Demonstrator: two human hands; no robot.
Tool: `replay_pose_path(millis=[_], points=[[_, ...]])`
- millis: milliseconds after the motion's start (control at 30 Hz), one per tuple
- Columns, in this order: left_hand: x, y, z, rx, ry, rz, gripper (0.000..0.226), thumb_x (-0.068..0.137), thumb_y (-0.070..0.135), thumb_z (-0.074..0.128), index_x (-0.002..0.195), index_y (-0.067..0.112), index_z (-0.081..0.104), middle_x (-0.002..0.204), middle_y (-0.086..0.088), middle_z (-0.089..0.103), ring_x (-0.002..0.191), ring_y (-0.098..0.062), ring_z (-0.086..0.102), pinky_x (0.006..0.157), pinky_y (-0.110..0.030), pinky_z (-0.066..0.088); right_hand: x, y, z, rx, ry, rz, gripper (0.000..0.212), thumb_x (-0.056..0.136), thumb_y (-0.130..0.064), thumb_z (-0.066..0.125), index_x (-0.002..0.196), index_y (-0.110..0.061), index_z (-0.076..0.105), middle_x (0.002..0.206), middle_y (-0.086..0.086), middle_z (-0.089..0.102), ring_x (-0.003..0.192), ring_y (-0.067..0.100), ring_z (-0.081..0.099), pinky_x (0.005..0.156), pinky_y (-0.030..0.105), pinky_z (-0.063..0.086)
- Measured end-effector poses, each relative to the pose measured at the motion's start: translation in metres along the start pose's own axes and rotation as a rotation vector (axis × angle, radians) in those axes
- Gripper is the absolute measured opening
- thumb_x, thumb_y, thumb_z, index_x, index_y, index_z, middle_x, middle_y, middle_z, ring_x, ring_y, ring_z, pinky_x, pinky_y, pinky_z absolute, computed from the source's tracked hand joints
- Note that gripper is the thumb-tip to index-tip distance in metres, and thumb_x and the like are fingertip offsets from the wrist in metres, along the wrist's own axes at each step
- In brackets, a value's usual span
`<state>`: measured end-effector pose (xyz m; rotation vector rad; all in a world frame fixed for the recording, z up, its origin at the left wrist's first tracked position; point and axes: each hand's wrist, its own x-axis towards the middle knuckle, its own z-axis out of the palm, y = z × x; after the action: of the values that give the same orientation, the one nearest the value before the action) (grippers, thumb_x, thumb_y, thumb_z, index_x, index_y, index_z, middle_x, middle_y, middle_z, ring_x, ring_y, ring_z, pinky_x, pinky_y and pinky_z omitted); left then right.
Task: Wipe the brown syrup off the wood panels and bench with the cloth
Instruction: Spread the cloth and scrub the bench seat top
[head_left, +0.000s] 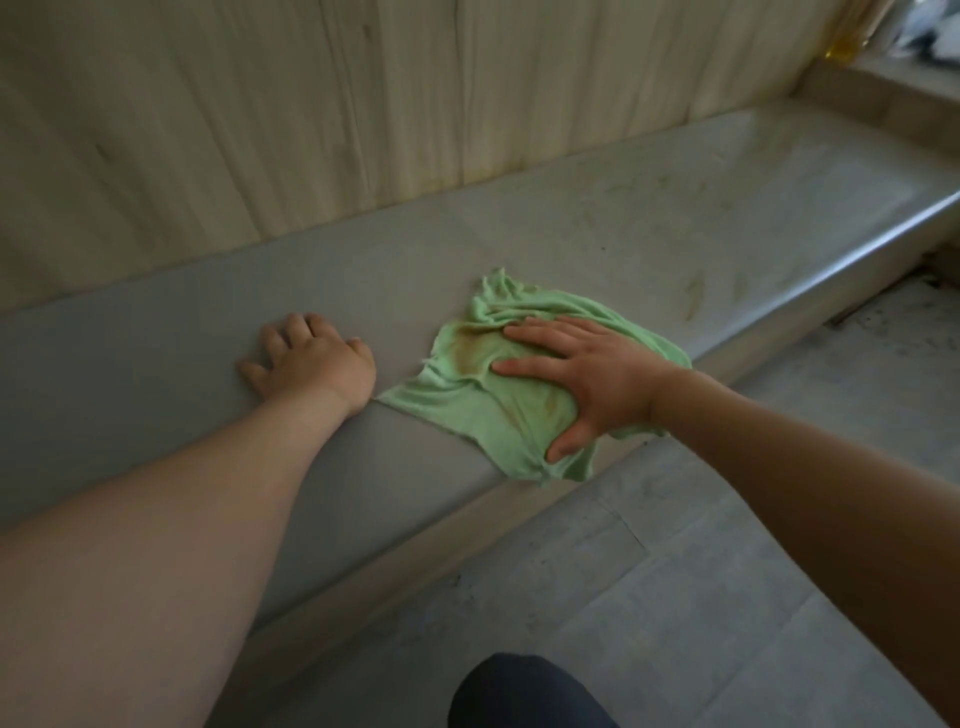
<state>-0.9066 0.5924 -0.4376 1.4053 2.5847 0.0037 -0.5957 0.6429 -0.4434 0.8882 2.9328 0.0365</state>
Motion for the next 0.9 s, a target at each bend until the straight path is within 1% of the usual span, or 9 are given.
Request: replay_pose_path(millis=[133, 233, 300, 367, 433, 533, 700, 767, 900], points=[[-0.019, 0.015, 0.000, -0.027, 0.023, 0.130, 0.058, 0.102, 0.041, 0.034, 0.149, 0.008, 0.038, 0.155, -0.011, 0.032, 0.146, -0.032, 0.026, 0.119, -0.058, 0.022, -0.018, 0.010, -0.004, 0.053, -0.040, 0.190, 0.114, 0.061, -0.107, 0.036, 0.159, -0.057, 0.006, 0.173, -0.006, 0.005, 0.160, 0.023, 0.003, 0.129, 0.052, 0.010], [-0.028, 0.033, 0.003, -0.036, 0.031, 0.201, 0.055, 0.102, 0.041, 0.036, 0.146, 0.008, 0.042, 0.153, -0.012, 0.035, 0.145, -0.032, 0.029, 0.118, -0.059, 0.024, -0.018, -0.020, 0.005, 0.054, 0.030, 0.230, 0.112, 0.065, -0.107, 0.019, 0.161, -0.049, 0.015, 0.173, 0.006, 0.013, 0.160, 0.030, 0.009, 0.128, 0.055, 0.009], [-0.030, 0.046, 0.006, -0.055, 0.051, 0.201, 0.056, 0.102, 0.043, 0.037, 0.144, 0.008, 0.044, 0.153, -0.014, 0.037, 0.145, -0.033, 0.029, 0.118, -0.060, 0.023, -0.016, -0.047, 0.013, 0.065, 0.101, 0.193, 0.101, 0.077, -0.100, 0.017, 0.161, -0.045, 0.022, 0.171, 0.010, 0.019, 0.159, 0.031, 0.014, 0.128, 0.054, 0.010], [-0.032, 0.059, 0.007, -0.069, 0.067, 0.200, 0.057, 0.102, 0.045, 0.037, 0.143, 0.007, 0.045, 0.152, -0.016, 0.038, 0.145, -0.034, 0.029, 0.119, -0.060, 0.022, -0.017, -0.045, 0.017, 0.071, 0.120, 0.190, 0.084, 0.085, -0.093, 0.020, 0.159, -0.053, 0.016, 0.172, 0.000, 0.018, 0.160, 0.025, 0.010, 0.129, 0.050, 0.007], [-0.033, 0.072, 0.007, -0.058, 0.081, 0.235, 0.055, 0.103, 0.044, 0.036, 0.142, 0.007, 0.046, 0.151, -0.016, 0.039, 0.145, -0.034, 0.030, 0.119, -0.059, 0.023, -0.026, -0.017, 0.013, 0.116, 0.100, 0.350, 0.074, 0.087, -0.092, 0.017, 0.155, -0.064, 0.009, 0.173, -0.010, 0.011, 0.160, 0.021, 0.002, 0.129, 0.049, 0.002], [-0.029, 0.088, 0.006, -0.047, 0.099, 0.287, 0.050, 0.103, 0.041, 0.036, 0.140, 0.008, 0.047, 0.150, -0.015, 0.040, 0.144, -0.034, 0.031, 0.118, -0.057, 0.025, -0.046, 0.044, 0.011, 0.218, 0.035, 0.788, 0.077, 0.079, -0.099, 0.020, 0.150, -0.072, 0.006, 0.174, -0.010, 0.003, 0.160, 0.024, -0.003, 0.127, 0.054, -0.002], [-0.008, 0.104, 0.004, -0.015, 0.118, 0.308, 0.051, 0.103, 0.041, 0.037, 0.140, 0.008, 0.047, 0.152, -0.014, 0.039, 0.144, -0.033, 0.031, 0.118, -0.057, 0.026, -0.038, 0.106, 0.001, 0.362, -0.064, 1.154, 0.100, 0.066, -0.107, 0.022, 0.155, -0.064, 0.004, 0.174, 0.003, -0.011, 0.157, 0.043, -0.010, 0.121, 0.068, -0.008], [0.003, 0.105, 0.003, -0.013, 0.140, 0.312, 0.050, 0.103, 0.040, 0.036, 0.140, 0.008, 0.046, 0.151, -0.014, 0.039, 0.144, -0.033, 0.031, 0.118, -0.058, 0.026, -0.007, 0.103, -0.002, 0.341, -0.072, 1.142, 0.103, 0.068, -0.105, 0.021, 0.158, -0.059, 0.003, 0.173, 0.008, -0.012, 0.156, 0.046, -0.012, 0.120, 0.071, -0.008], [0.031, 0.104, 0.000, 0.002, 0.162, 0.289, 0.052, 0.105, 0.042, 0.032, 0.143, 0.008, 0.045, 0.153, -0.014, 0.039, 0.145, -0.033, 0.030, 0.119, -0.062, 0.024, 0.076, 0.057, 0.000, 0.246, -0.045, 0.802, 0.099, 0.070, -0.104, 0.022, 0.157, -0.059, 0.005, 0.174, 0.007, -0.007, 0.158, 0.041, -0.008, 0.122, 0.067, -0.005]])
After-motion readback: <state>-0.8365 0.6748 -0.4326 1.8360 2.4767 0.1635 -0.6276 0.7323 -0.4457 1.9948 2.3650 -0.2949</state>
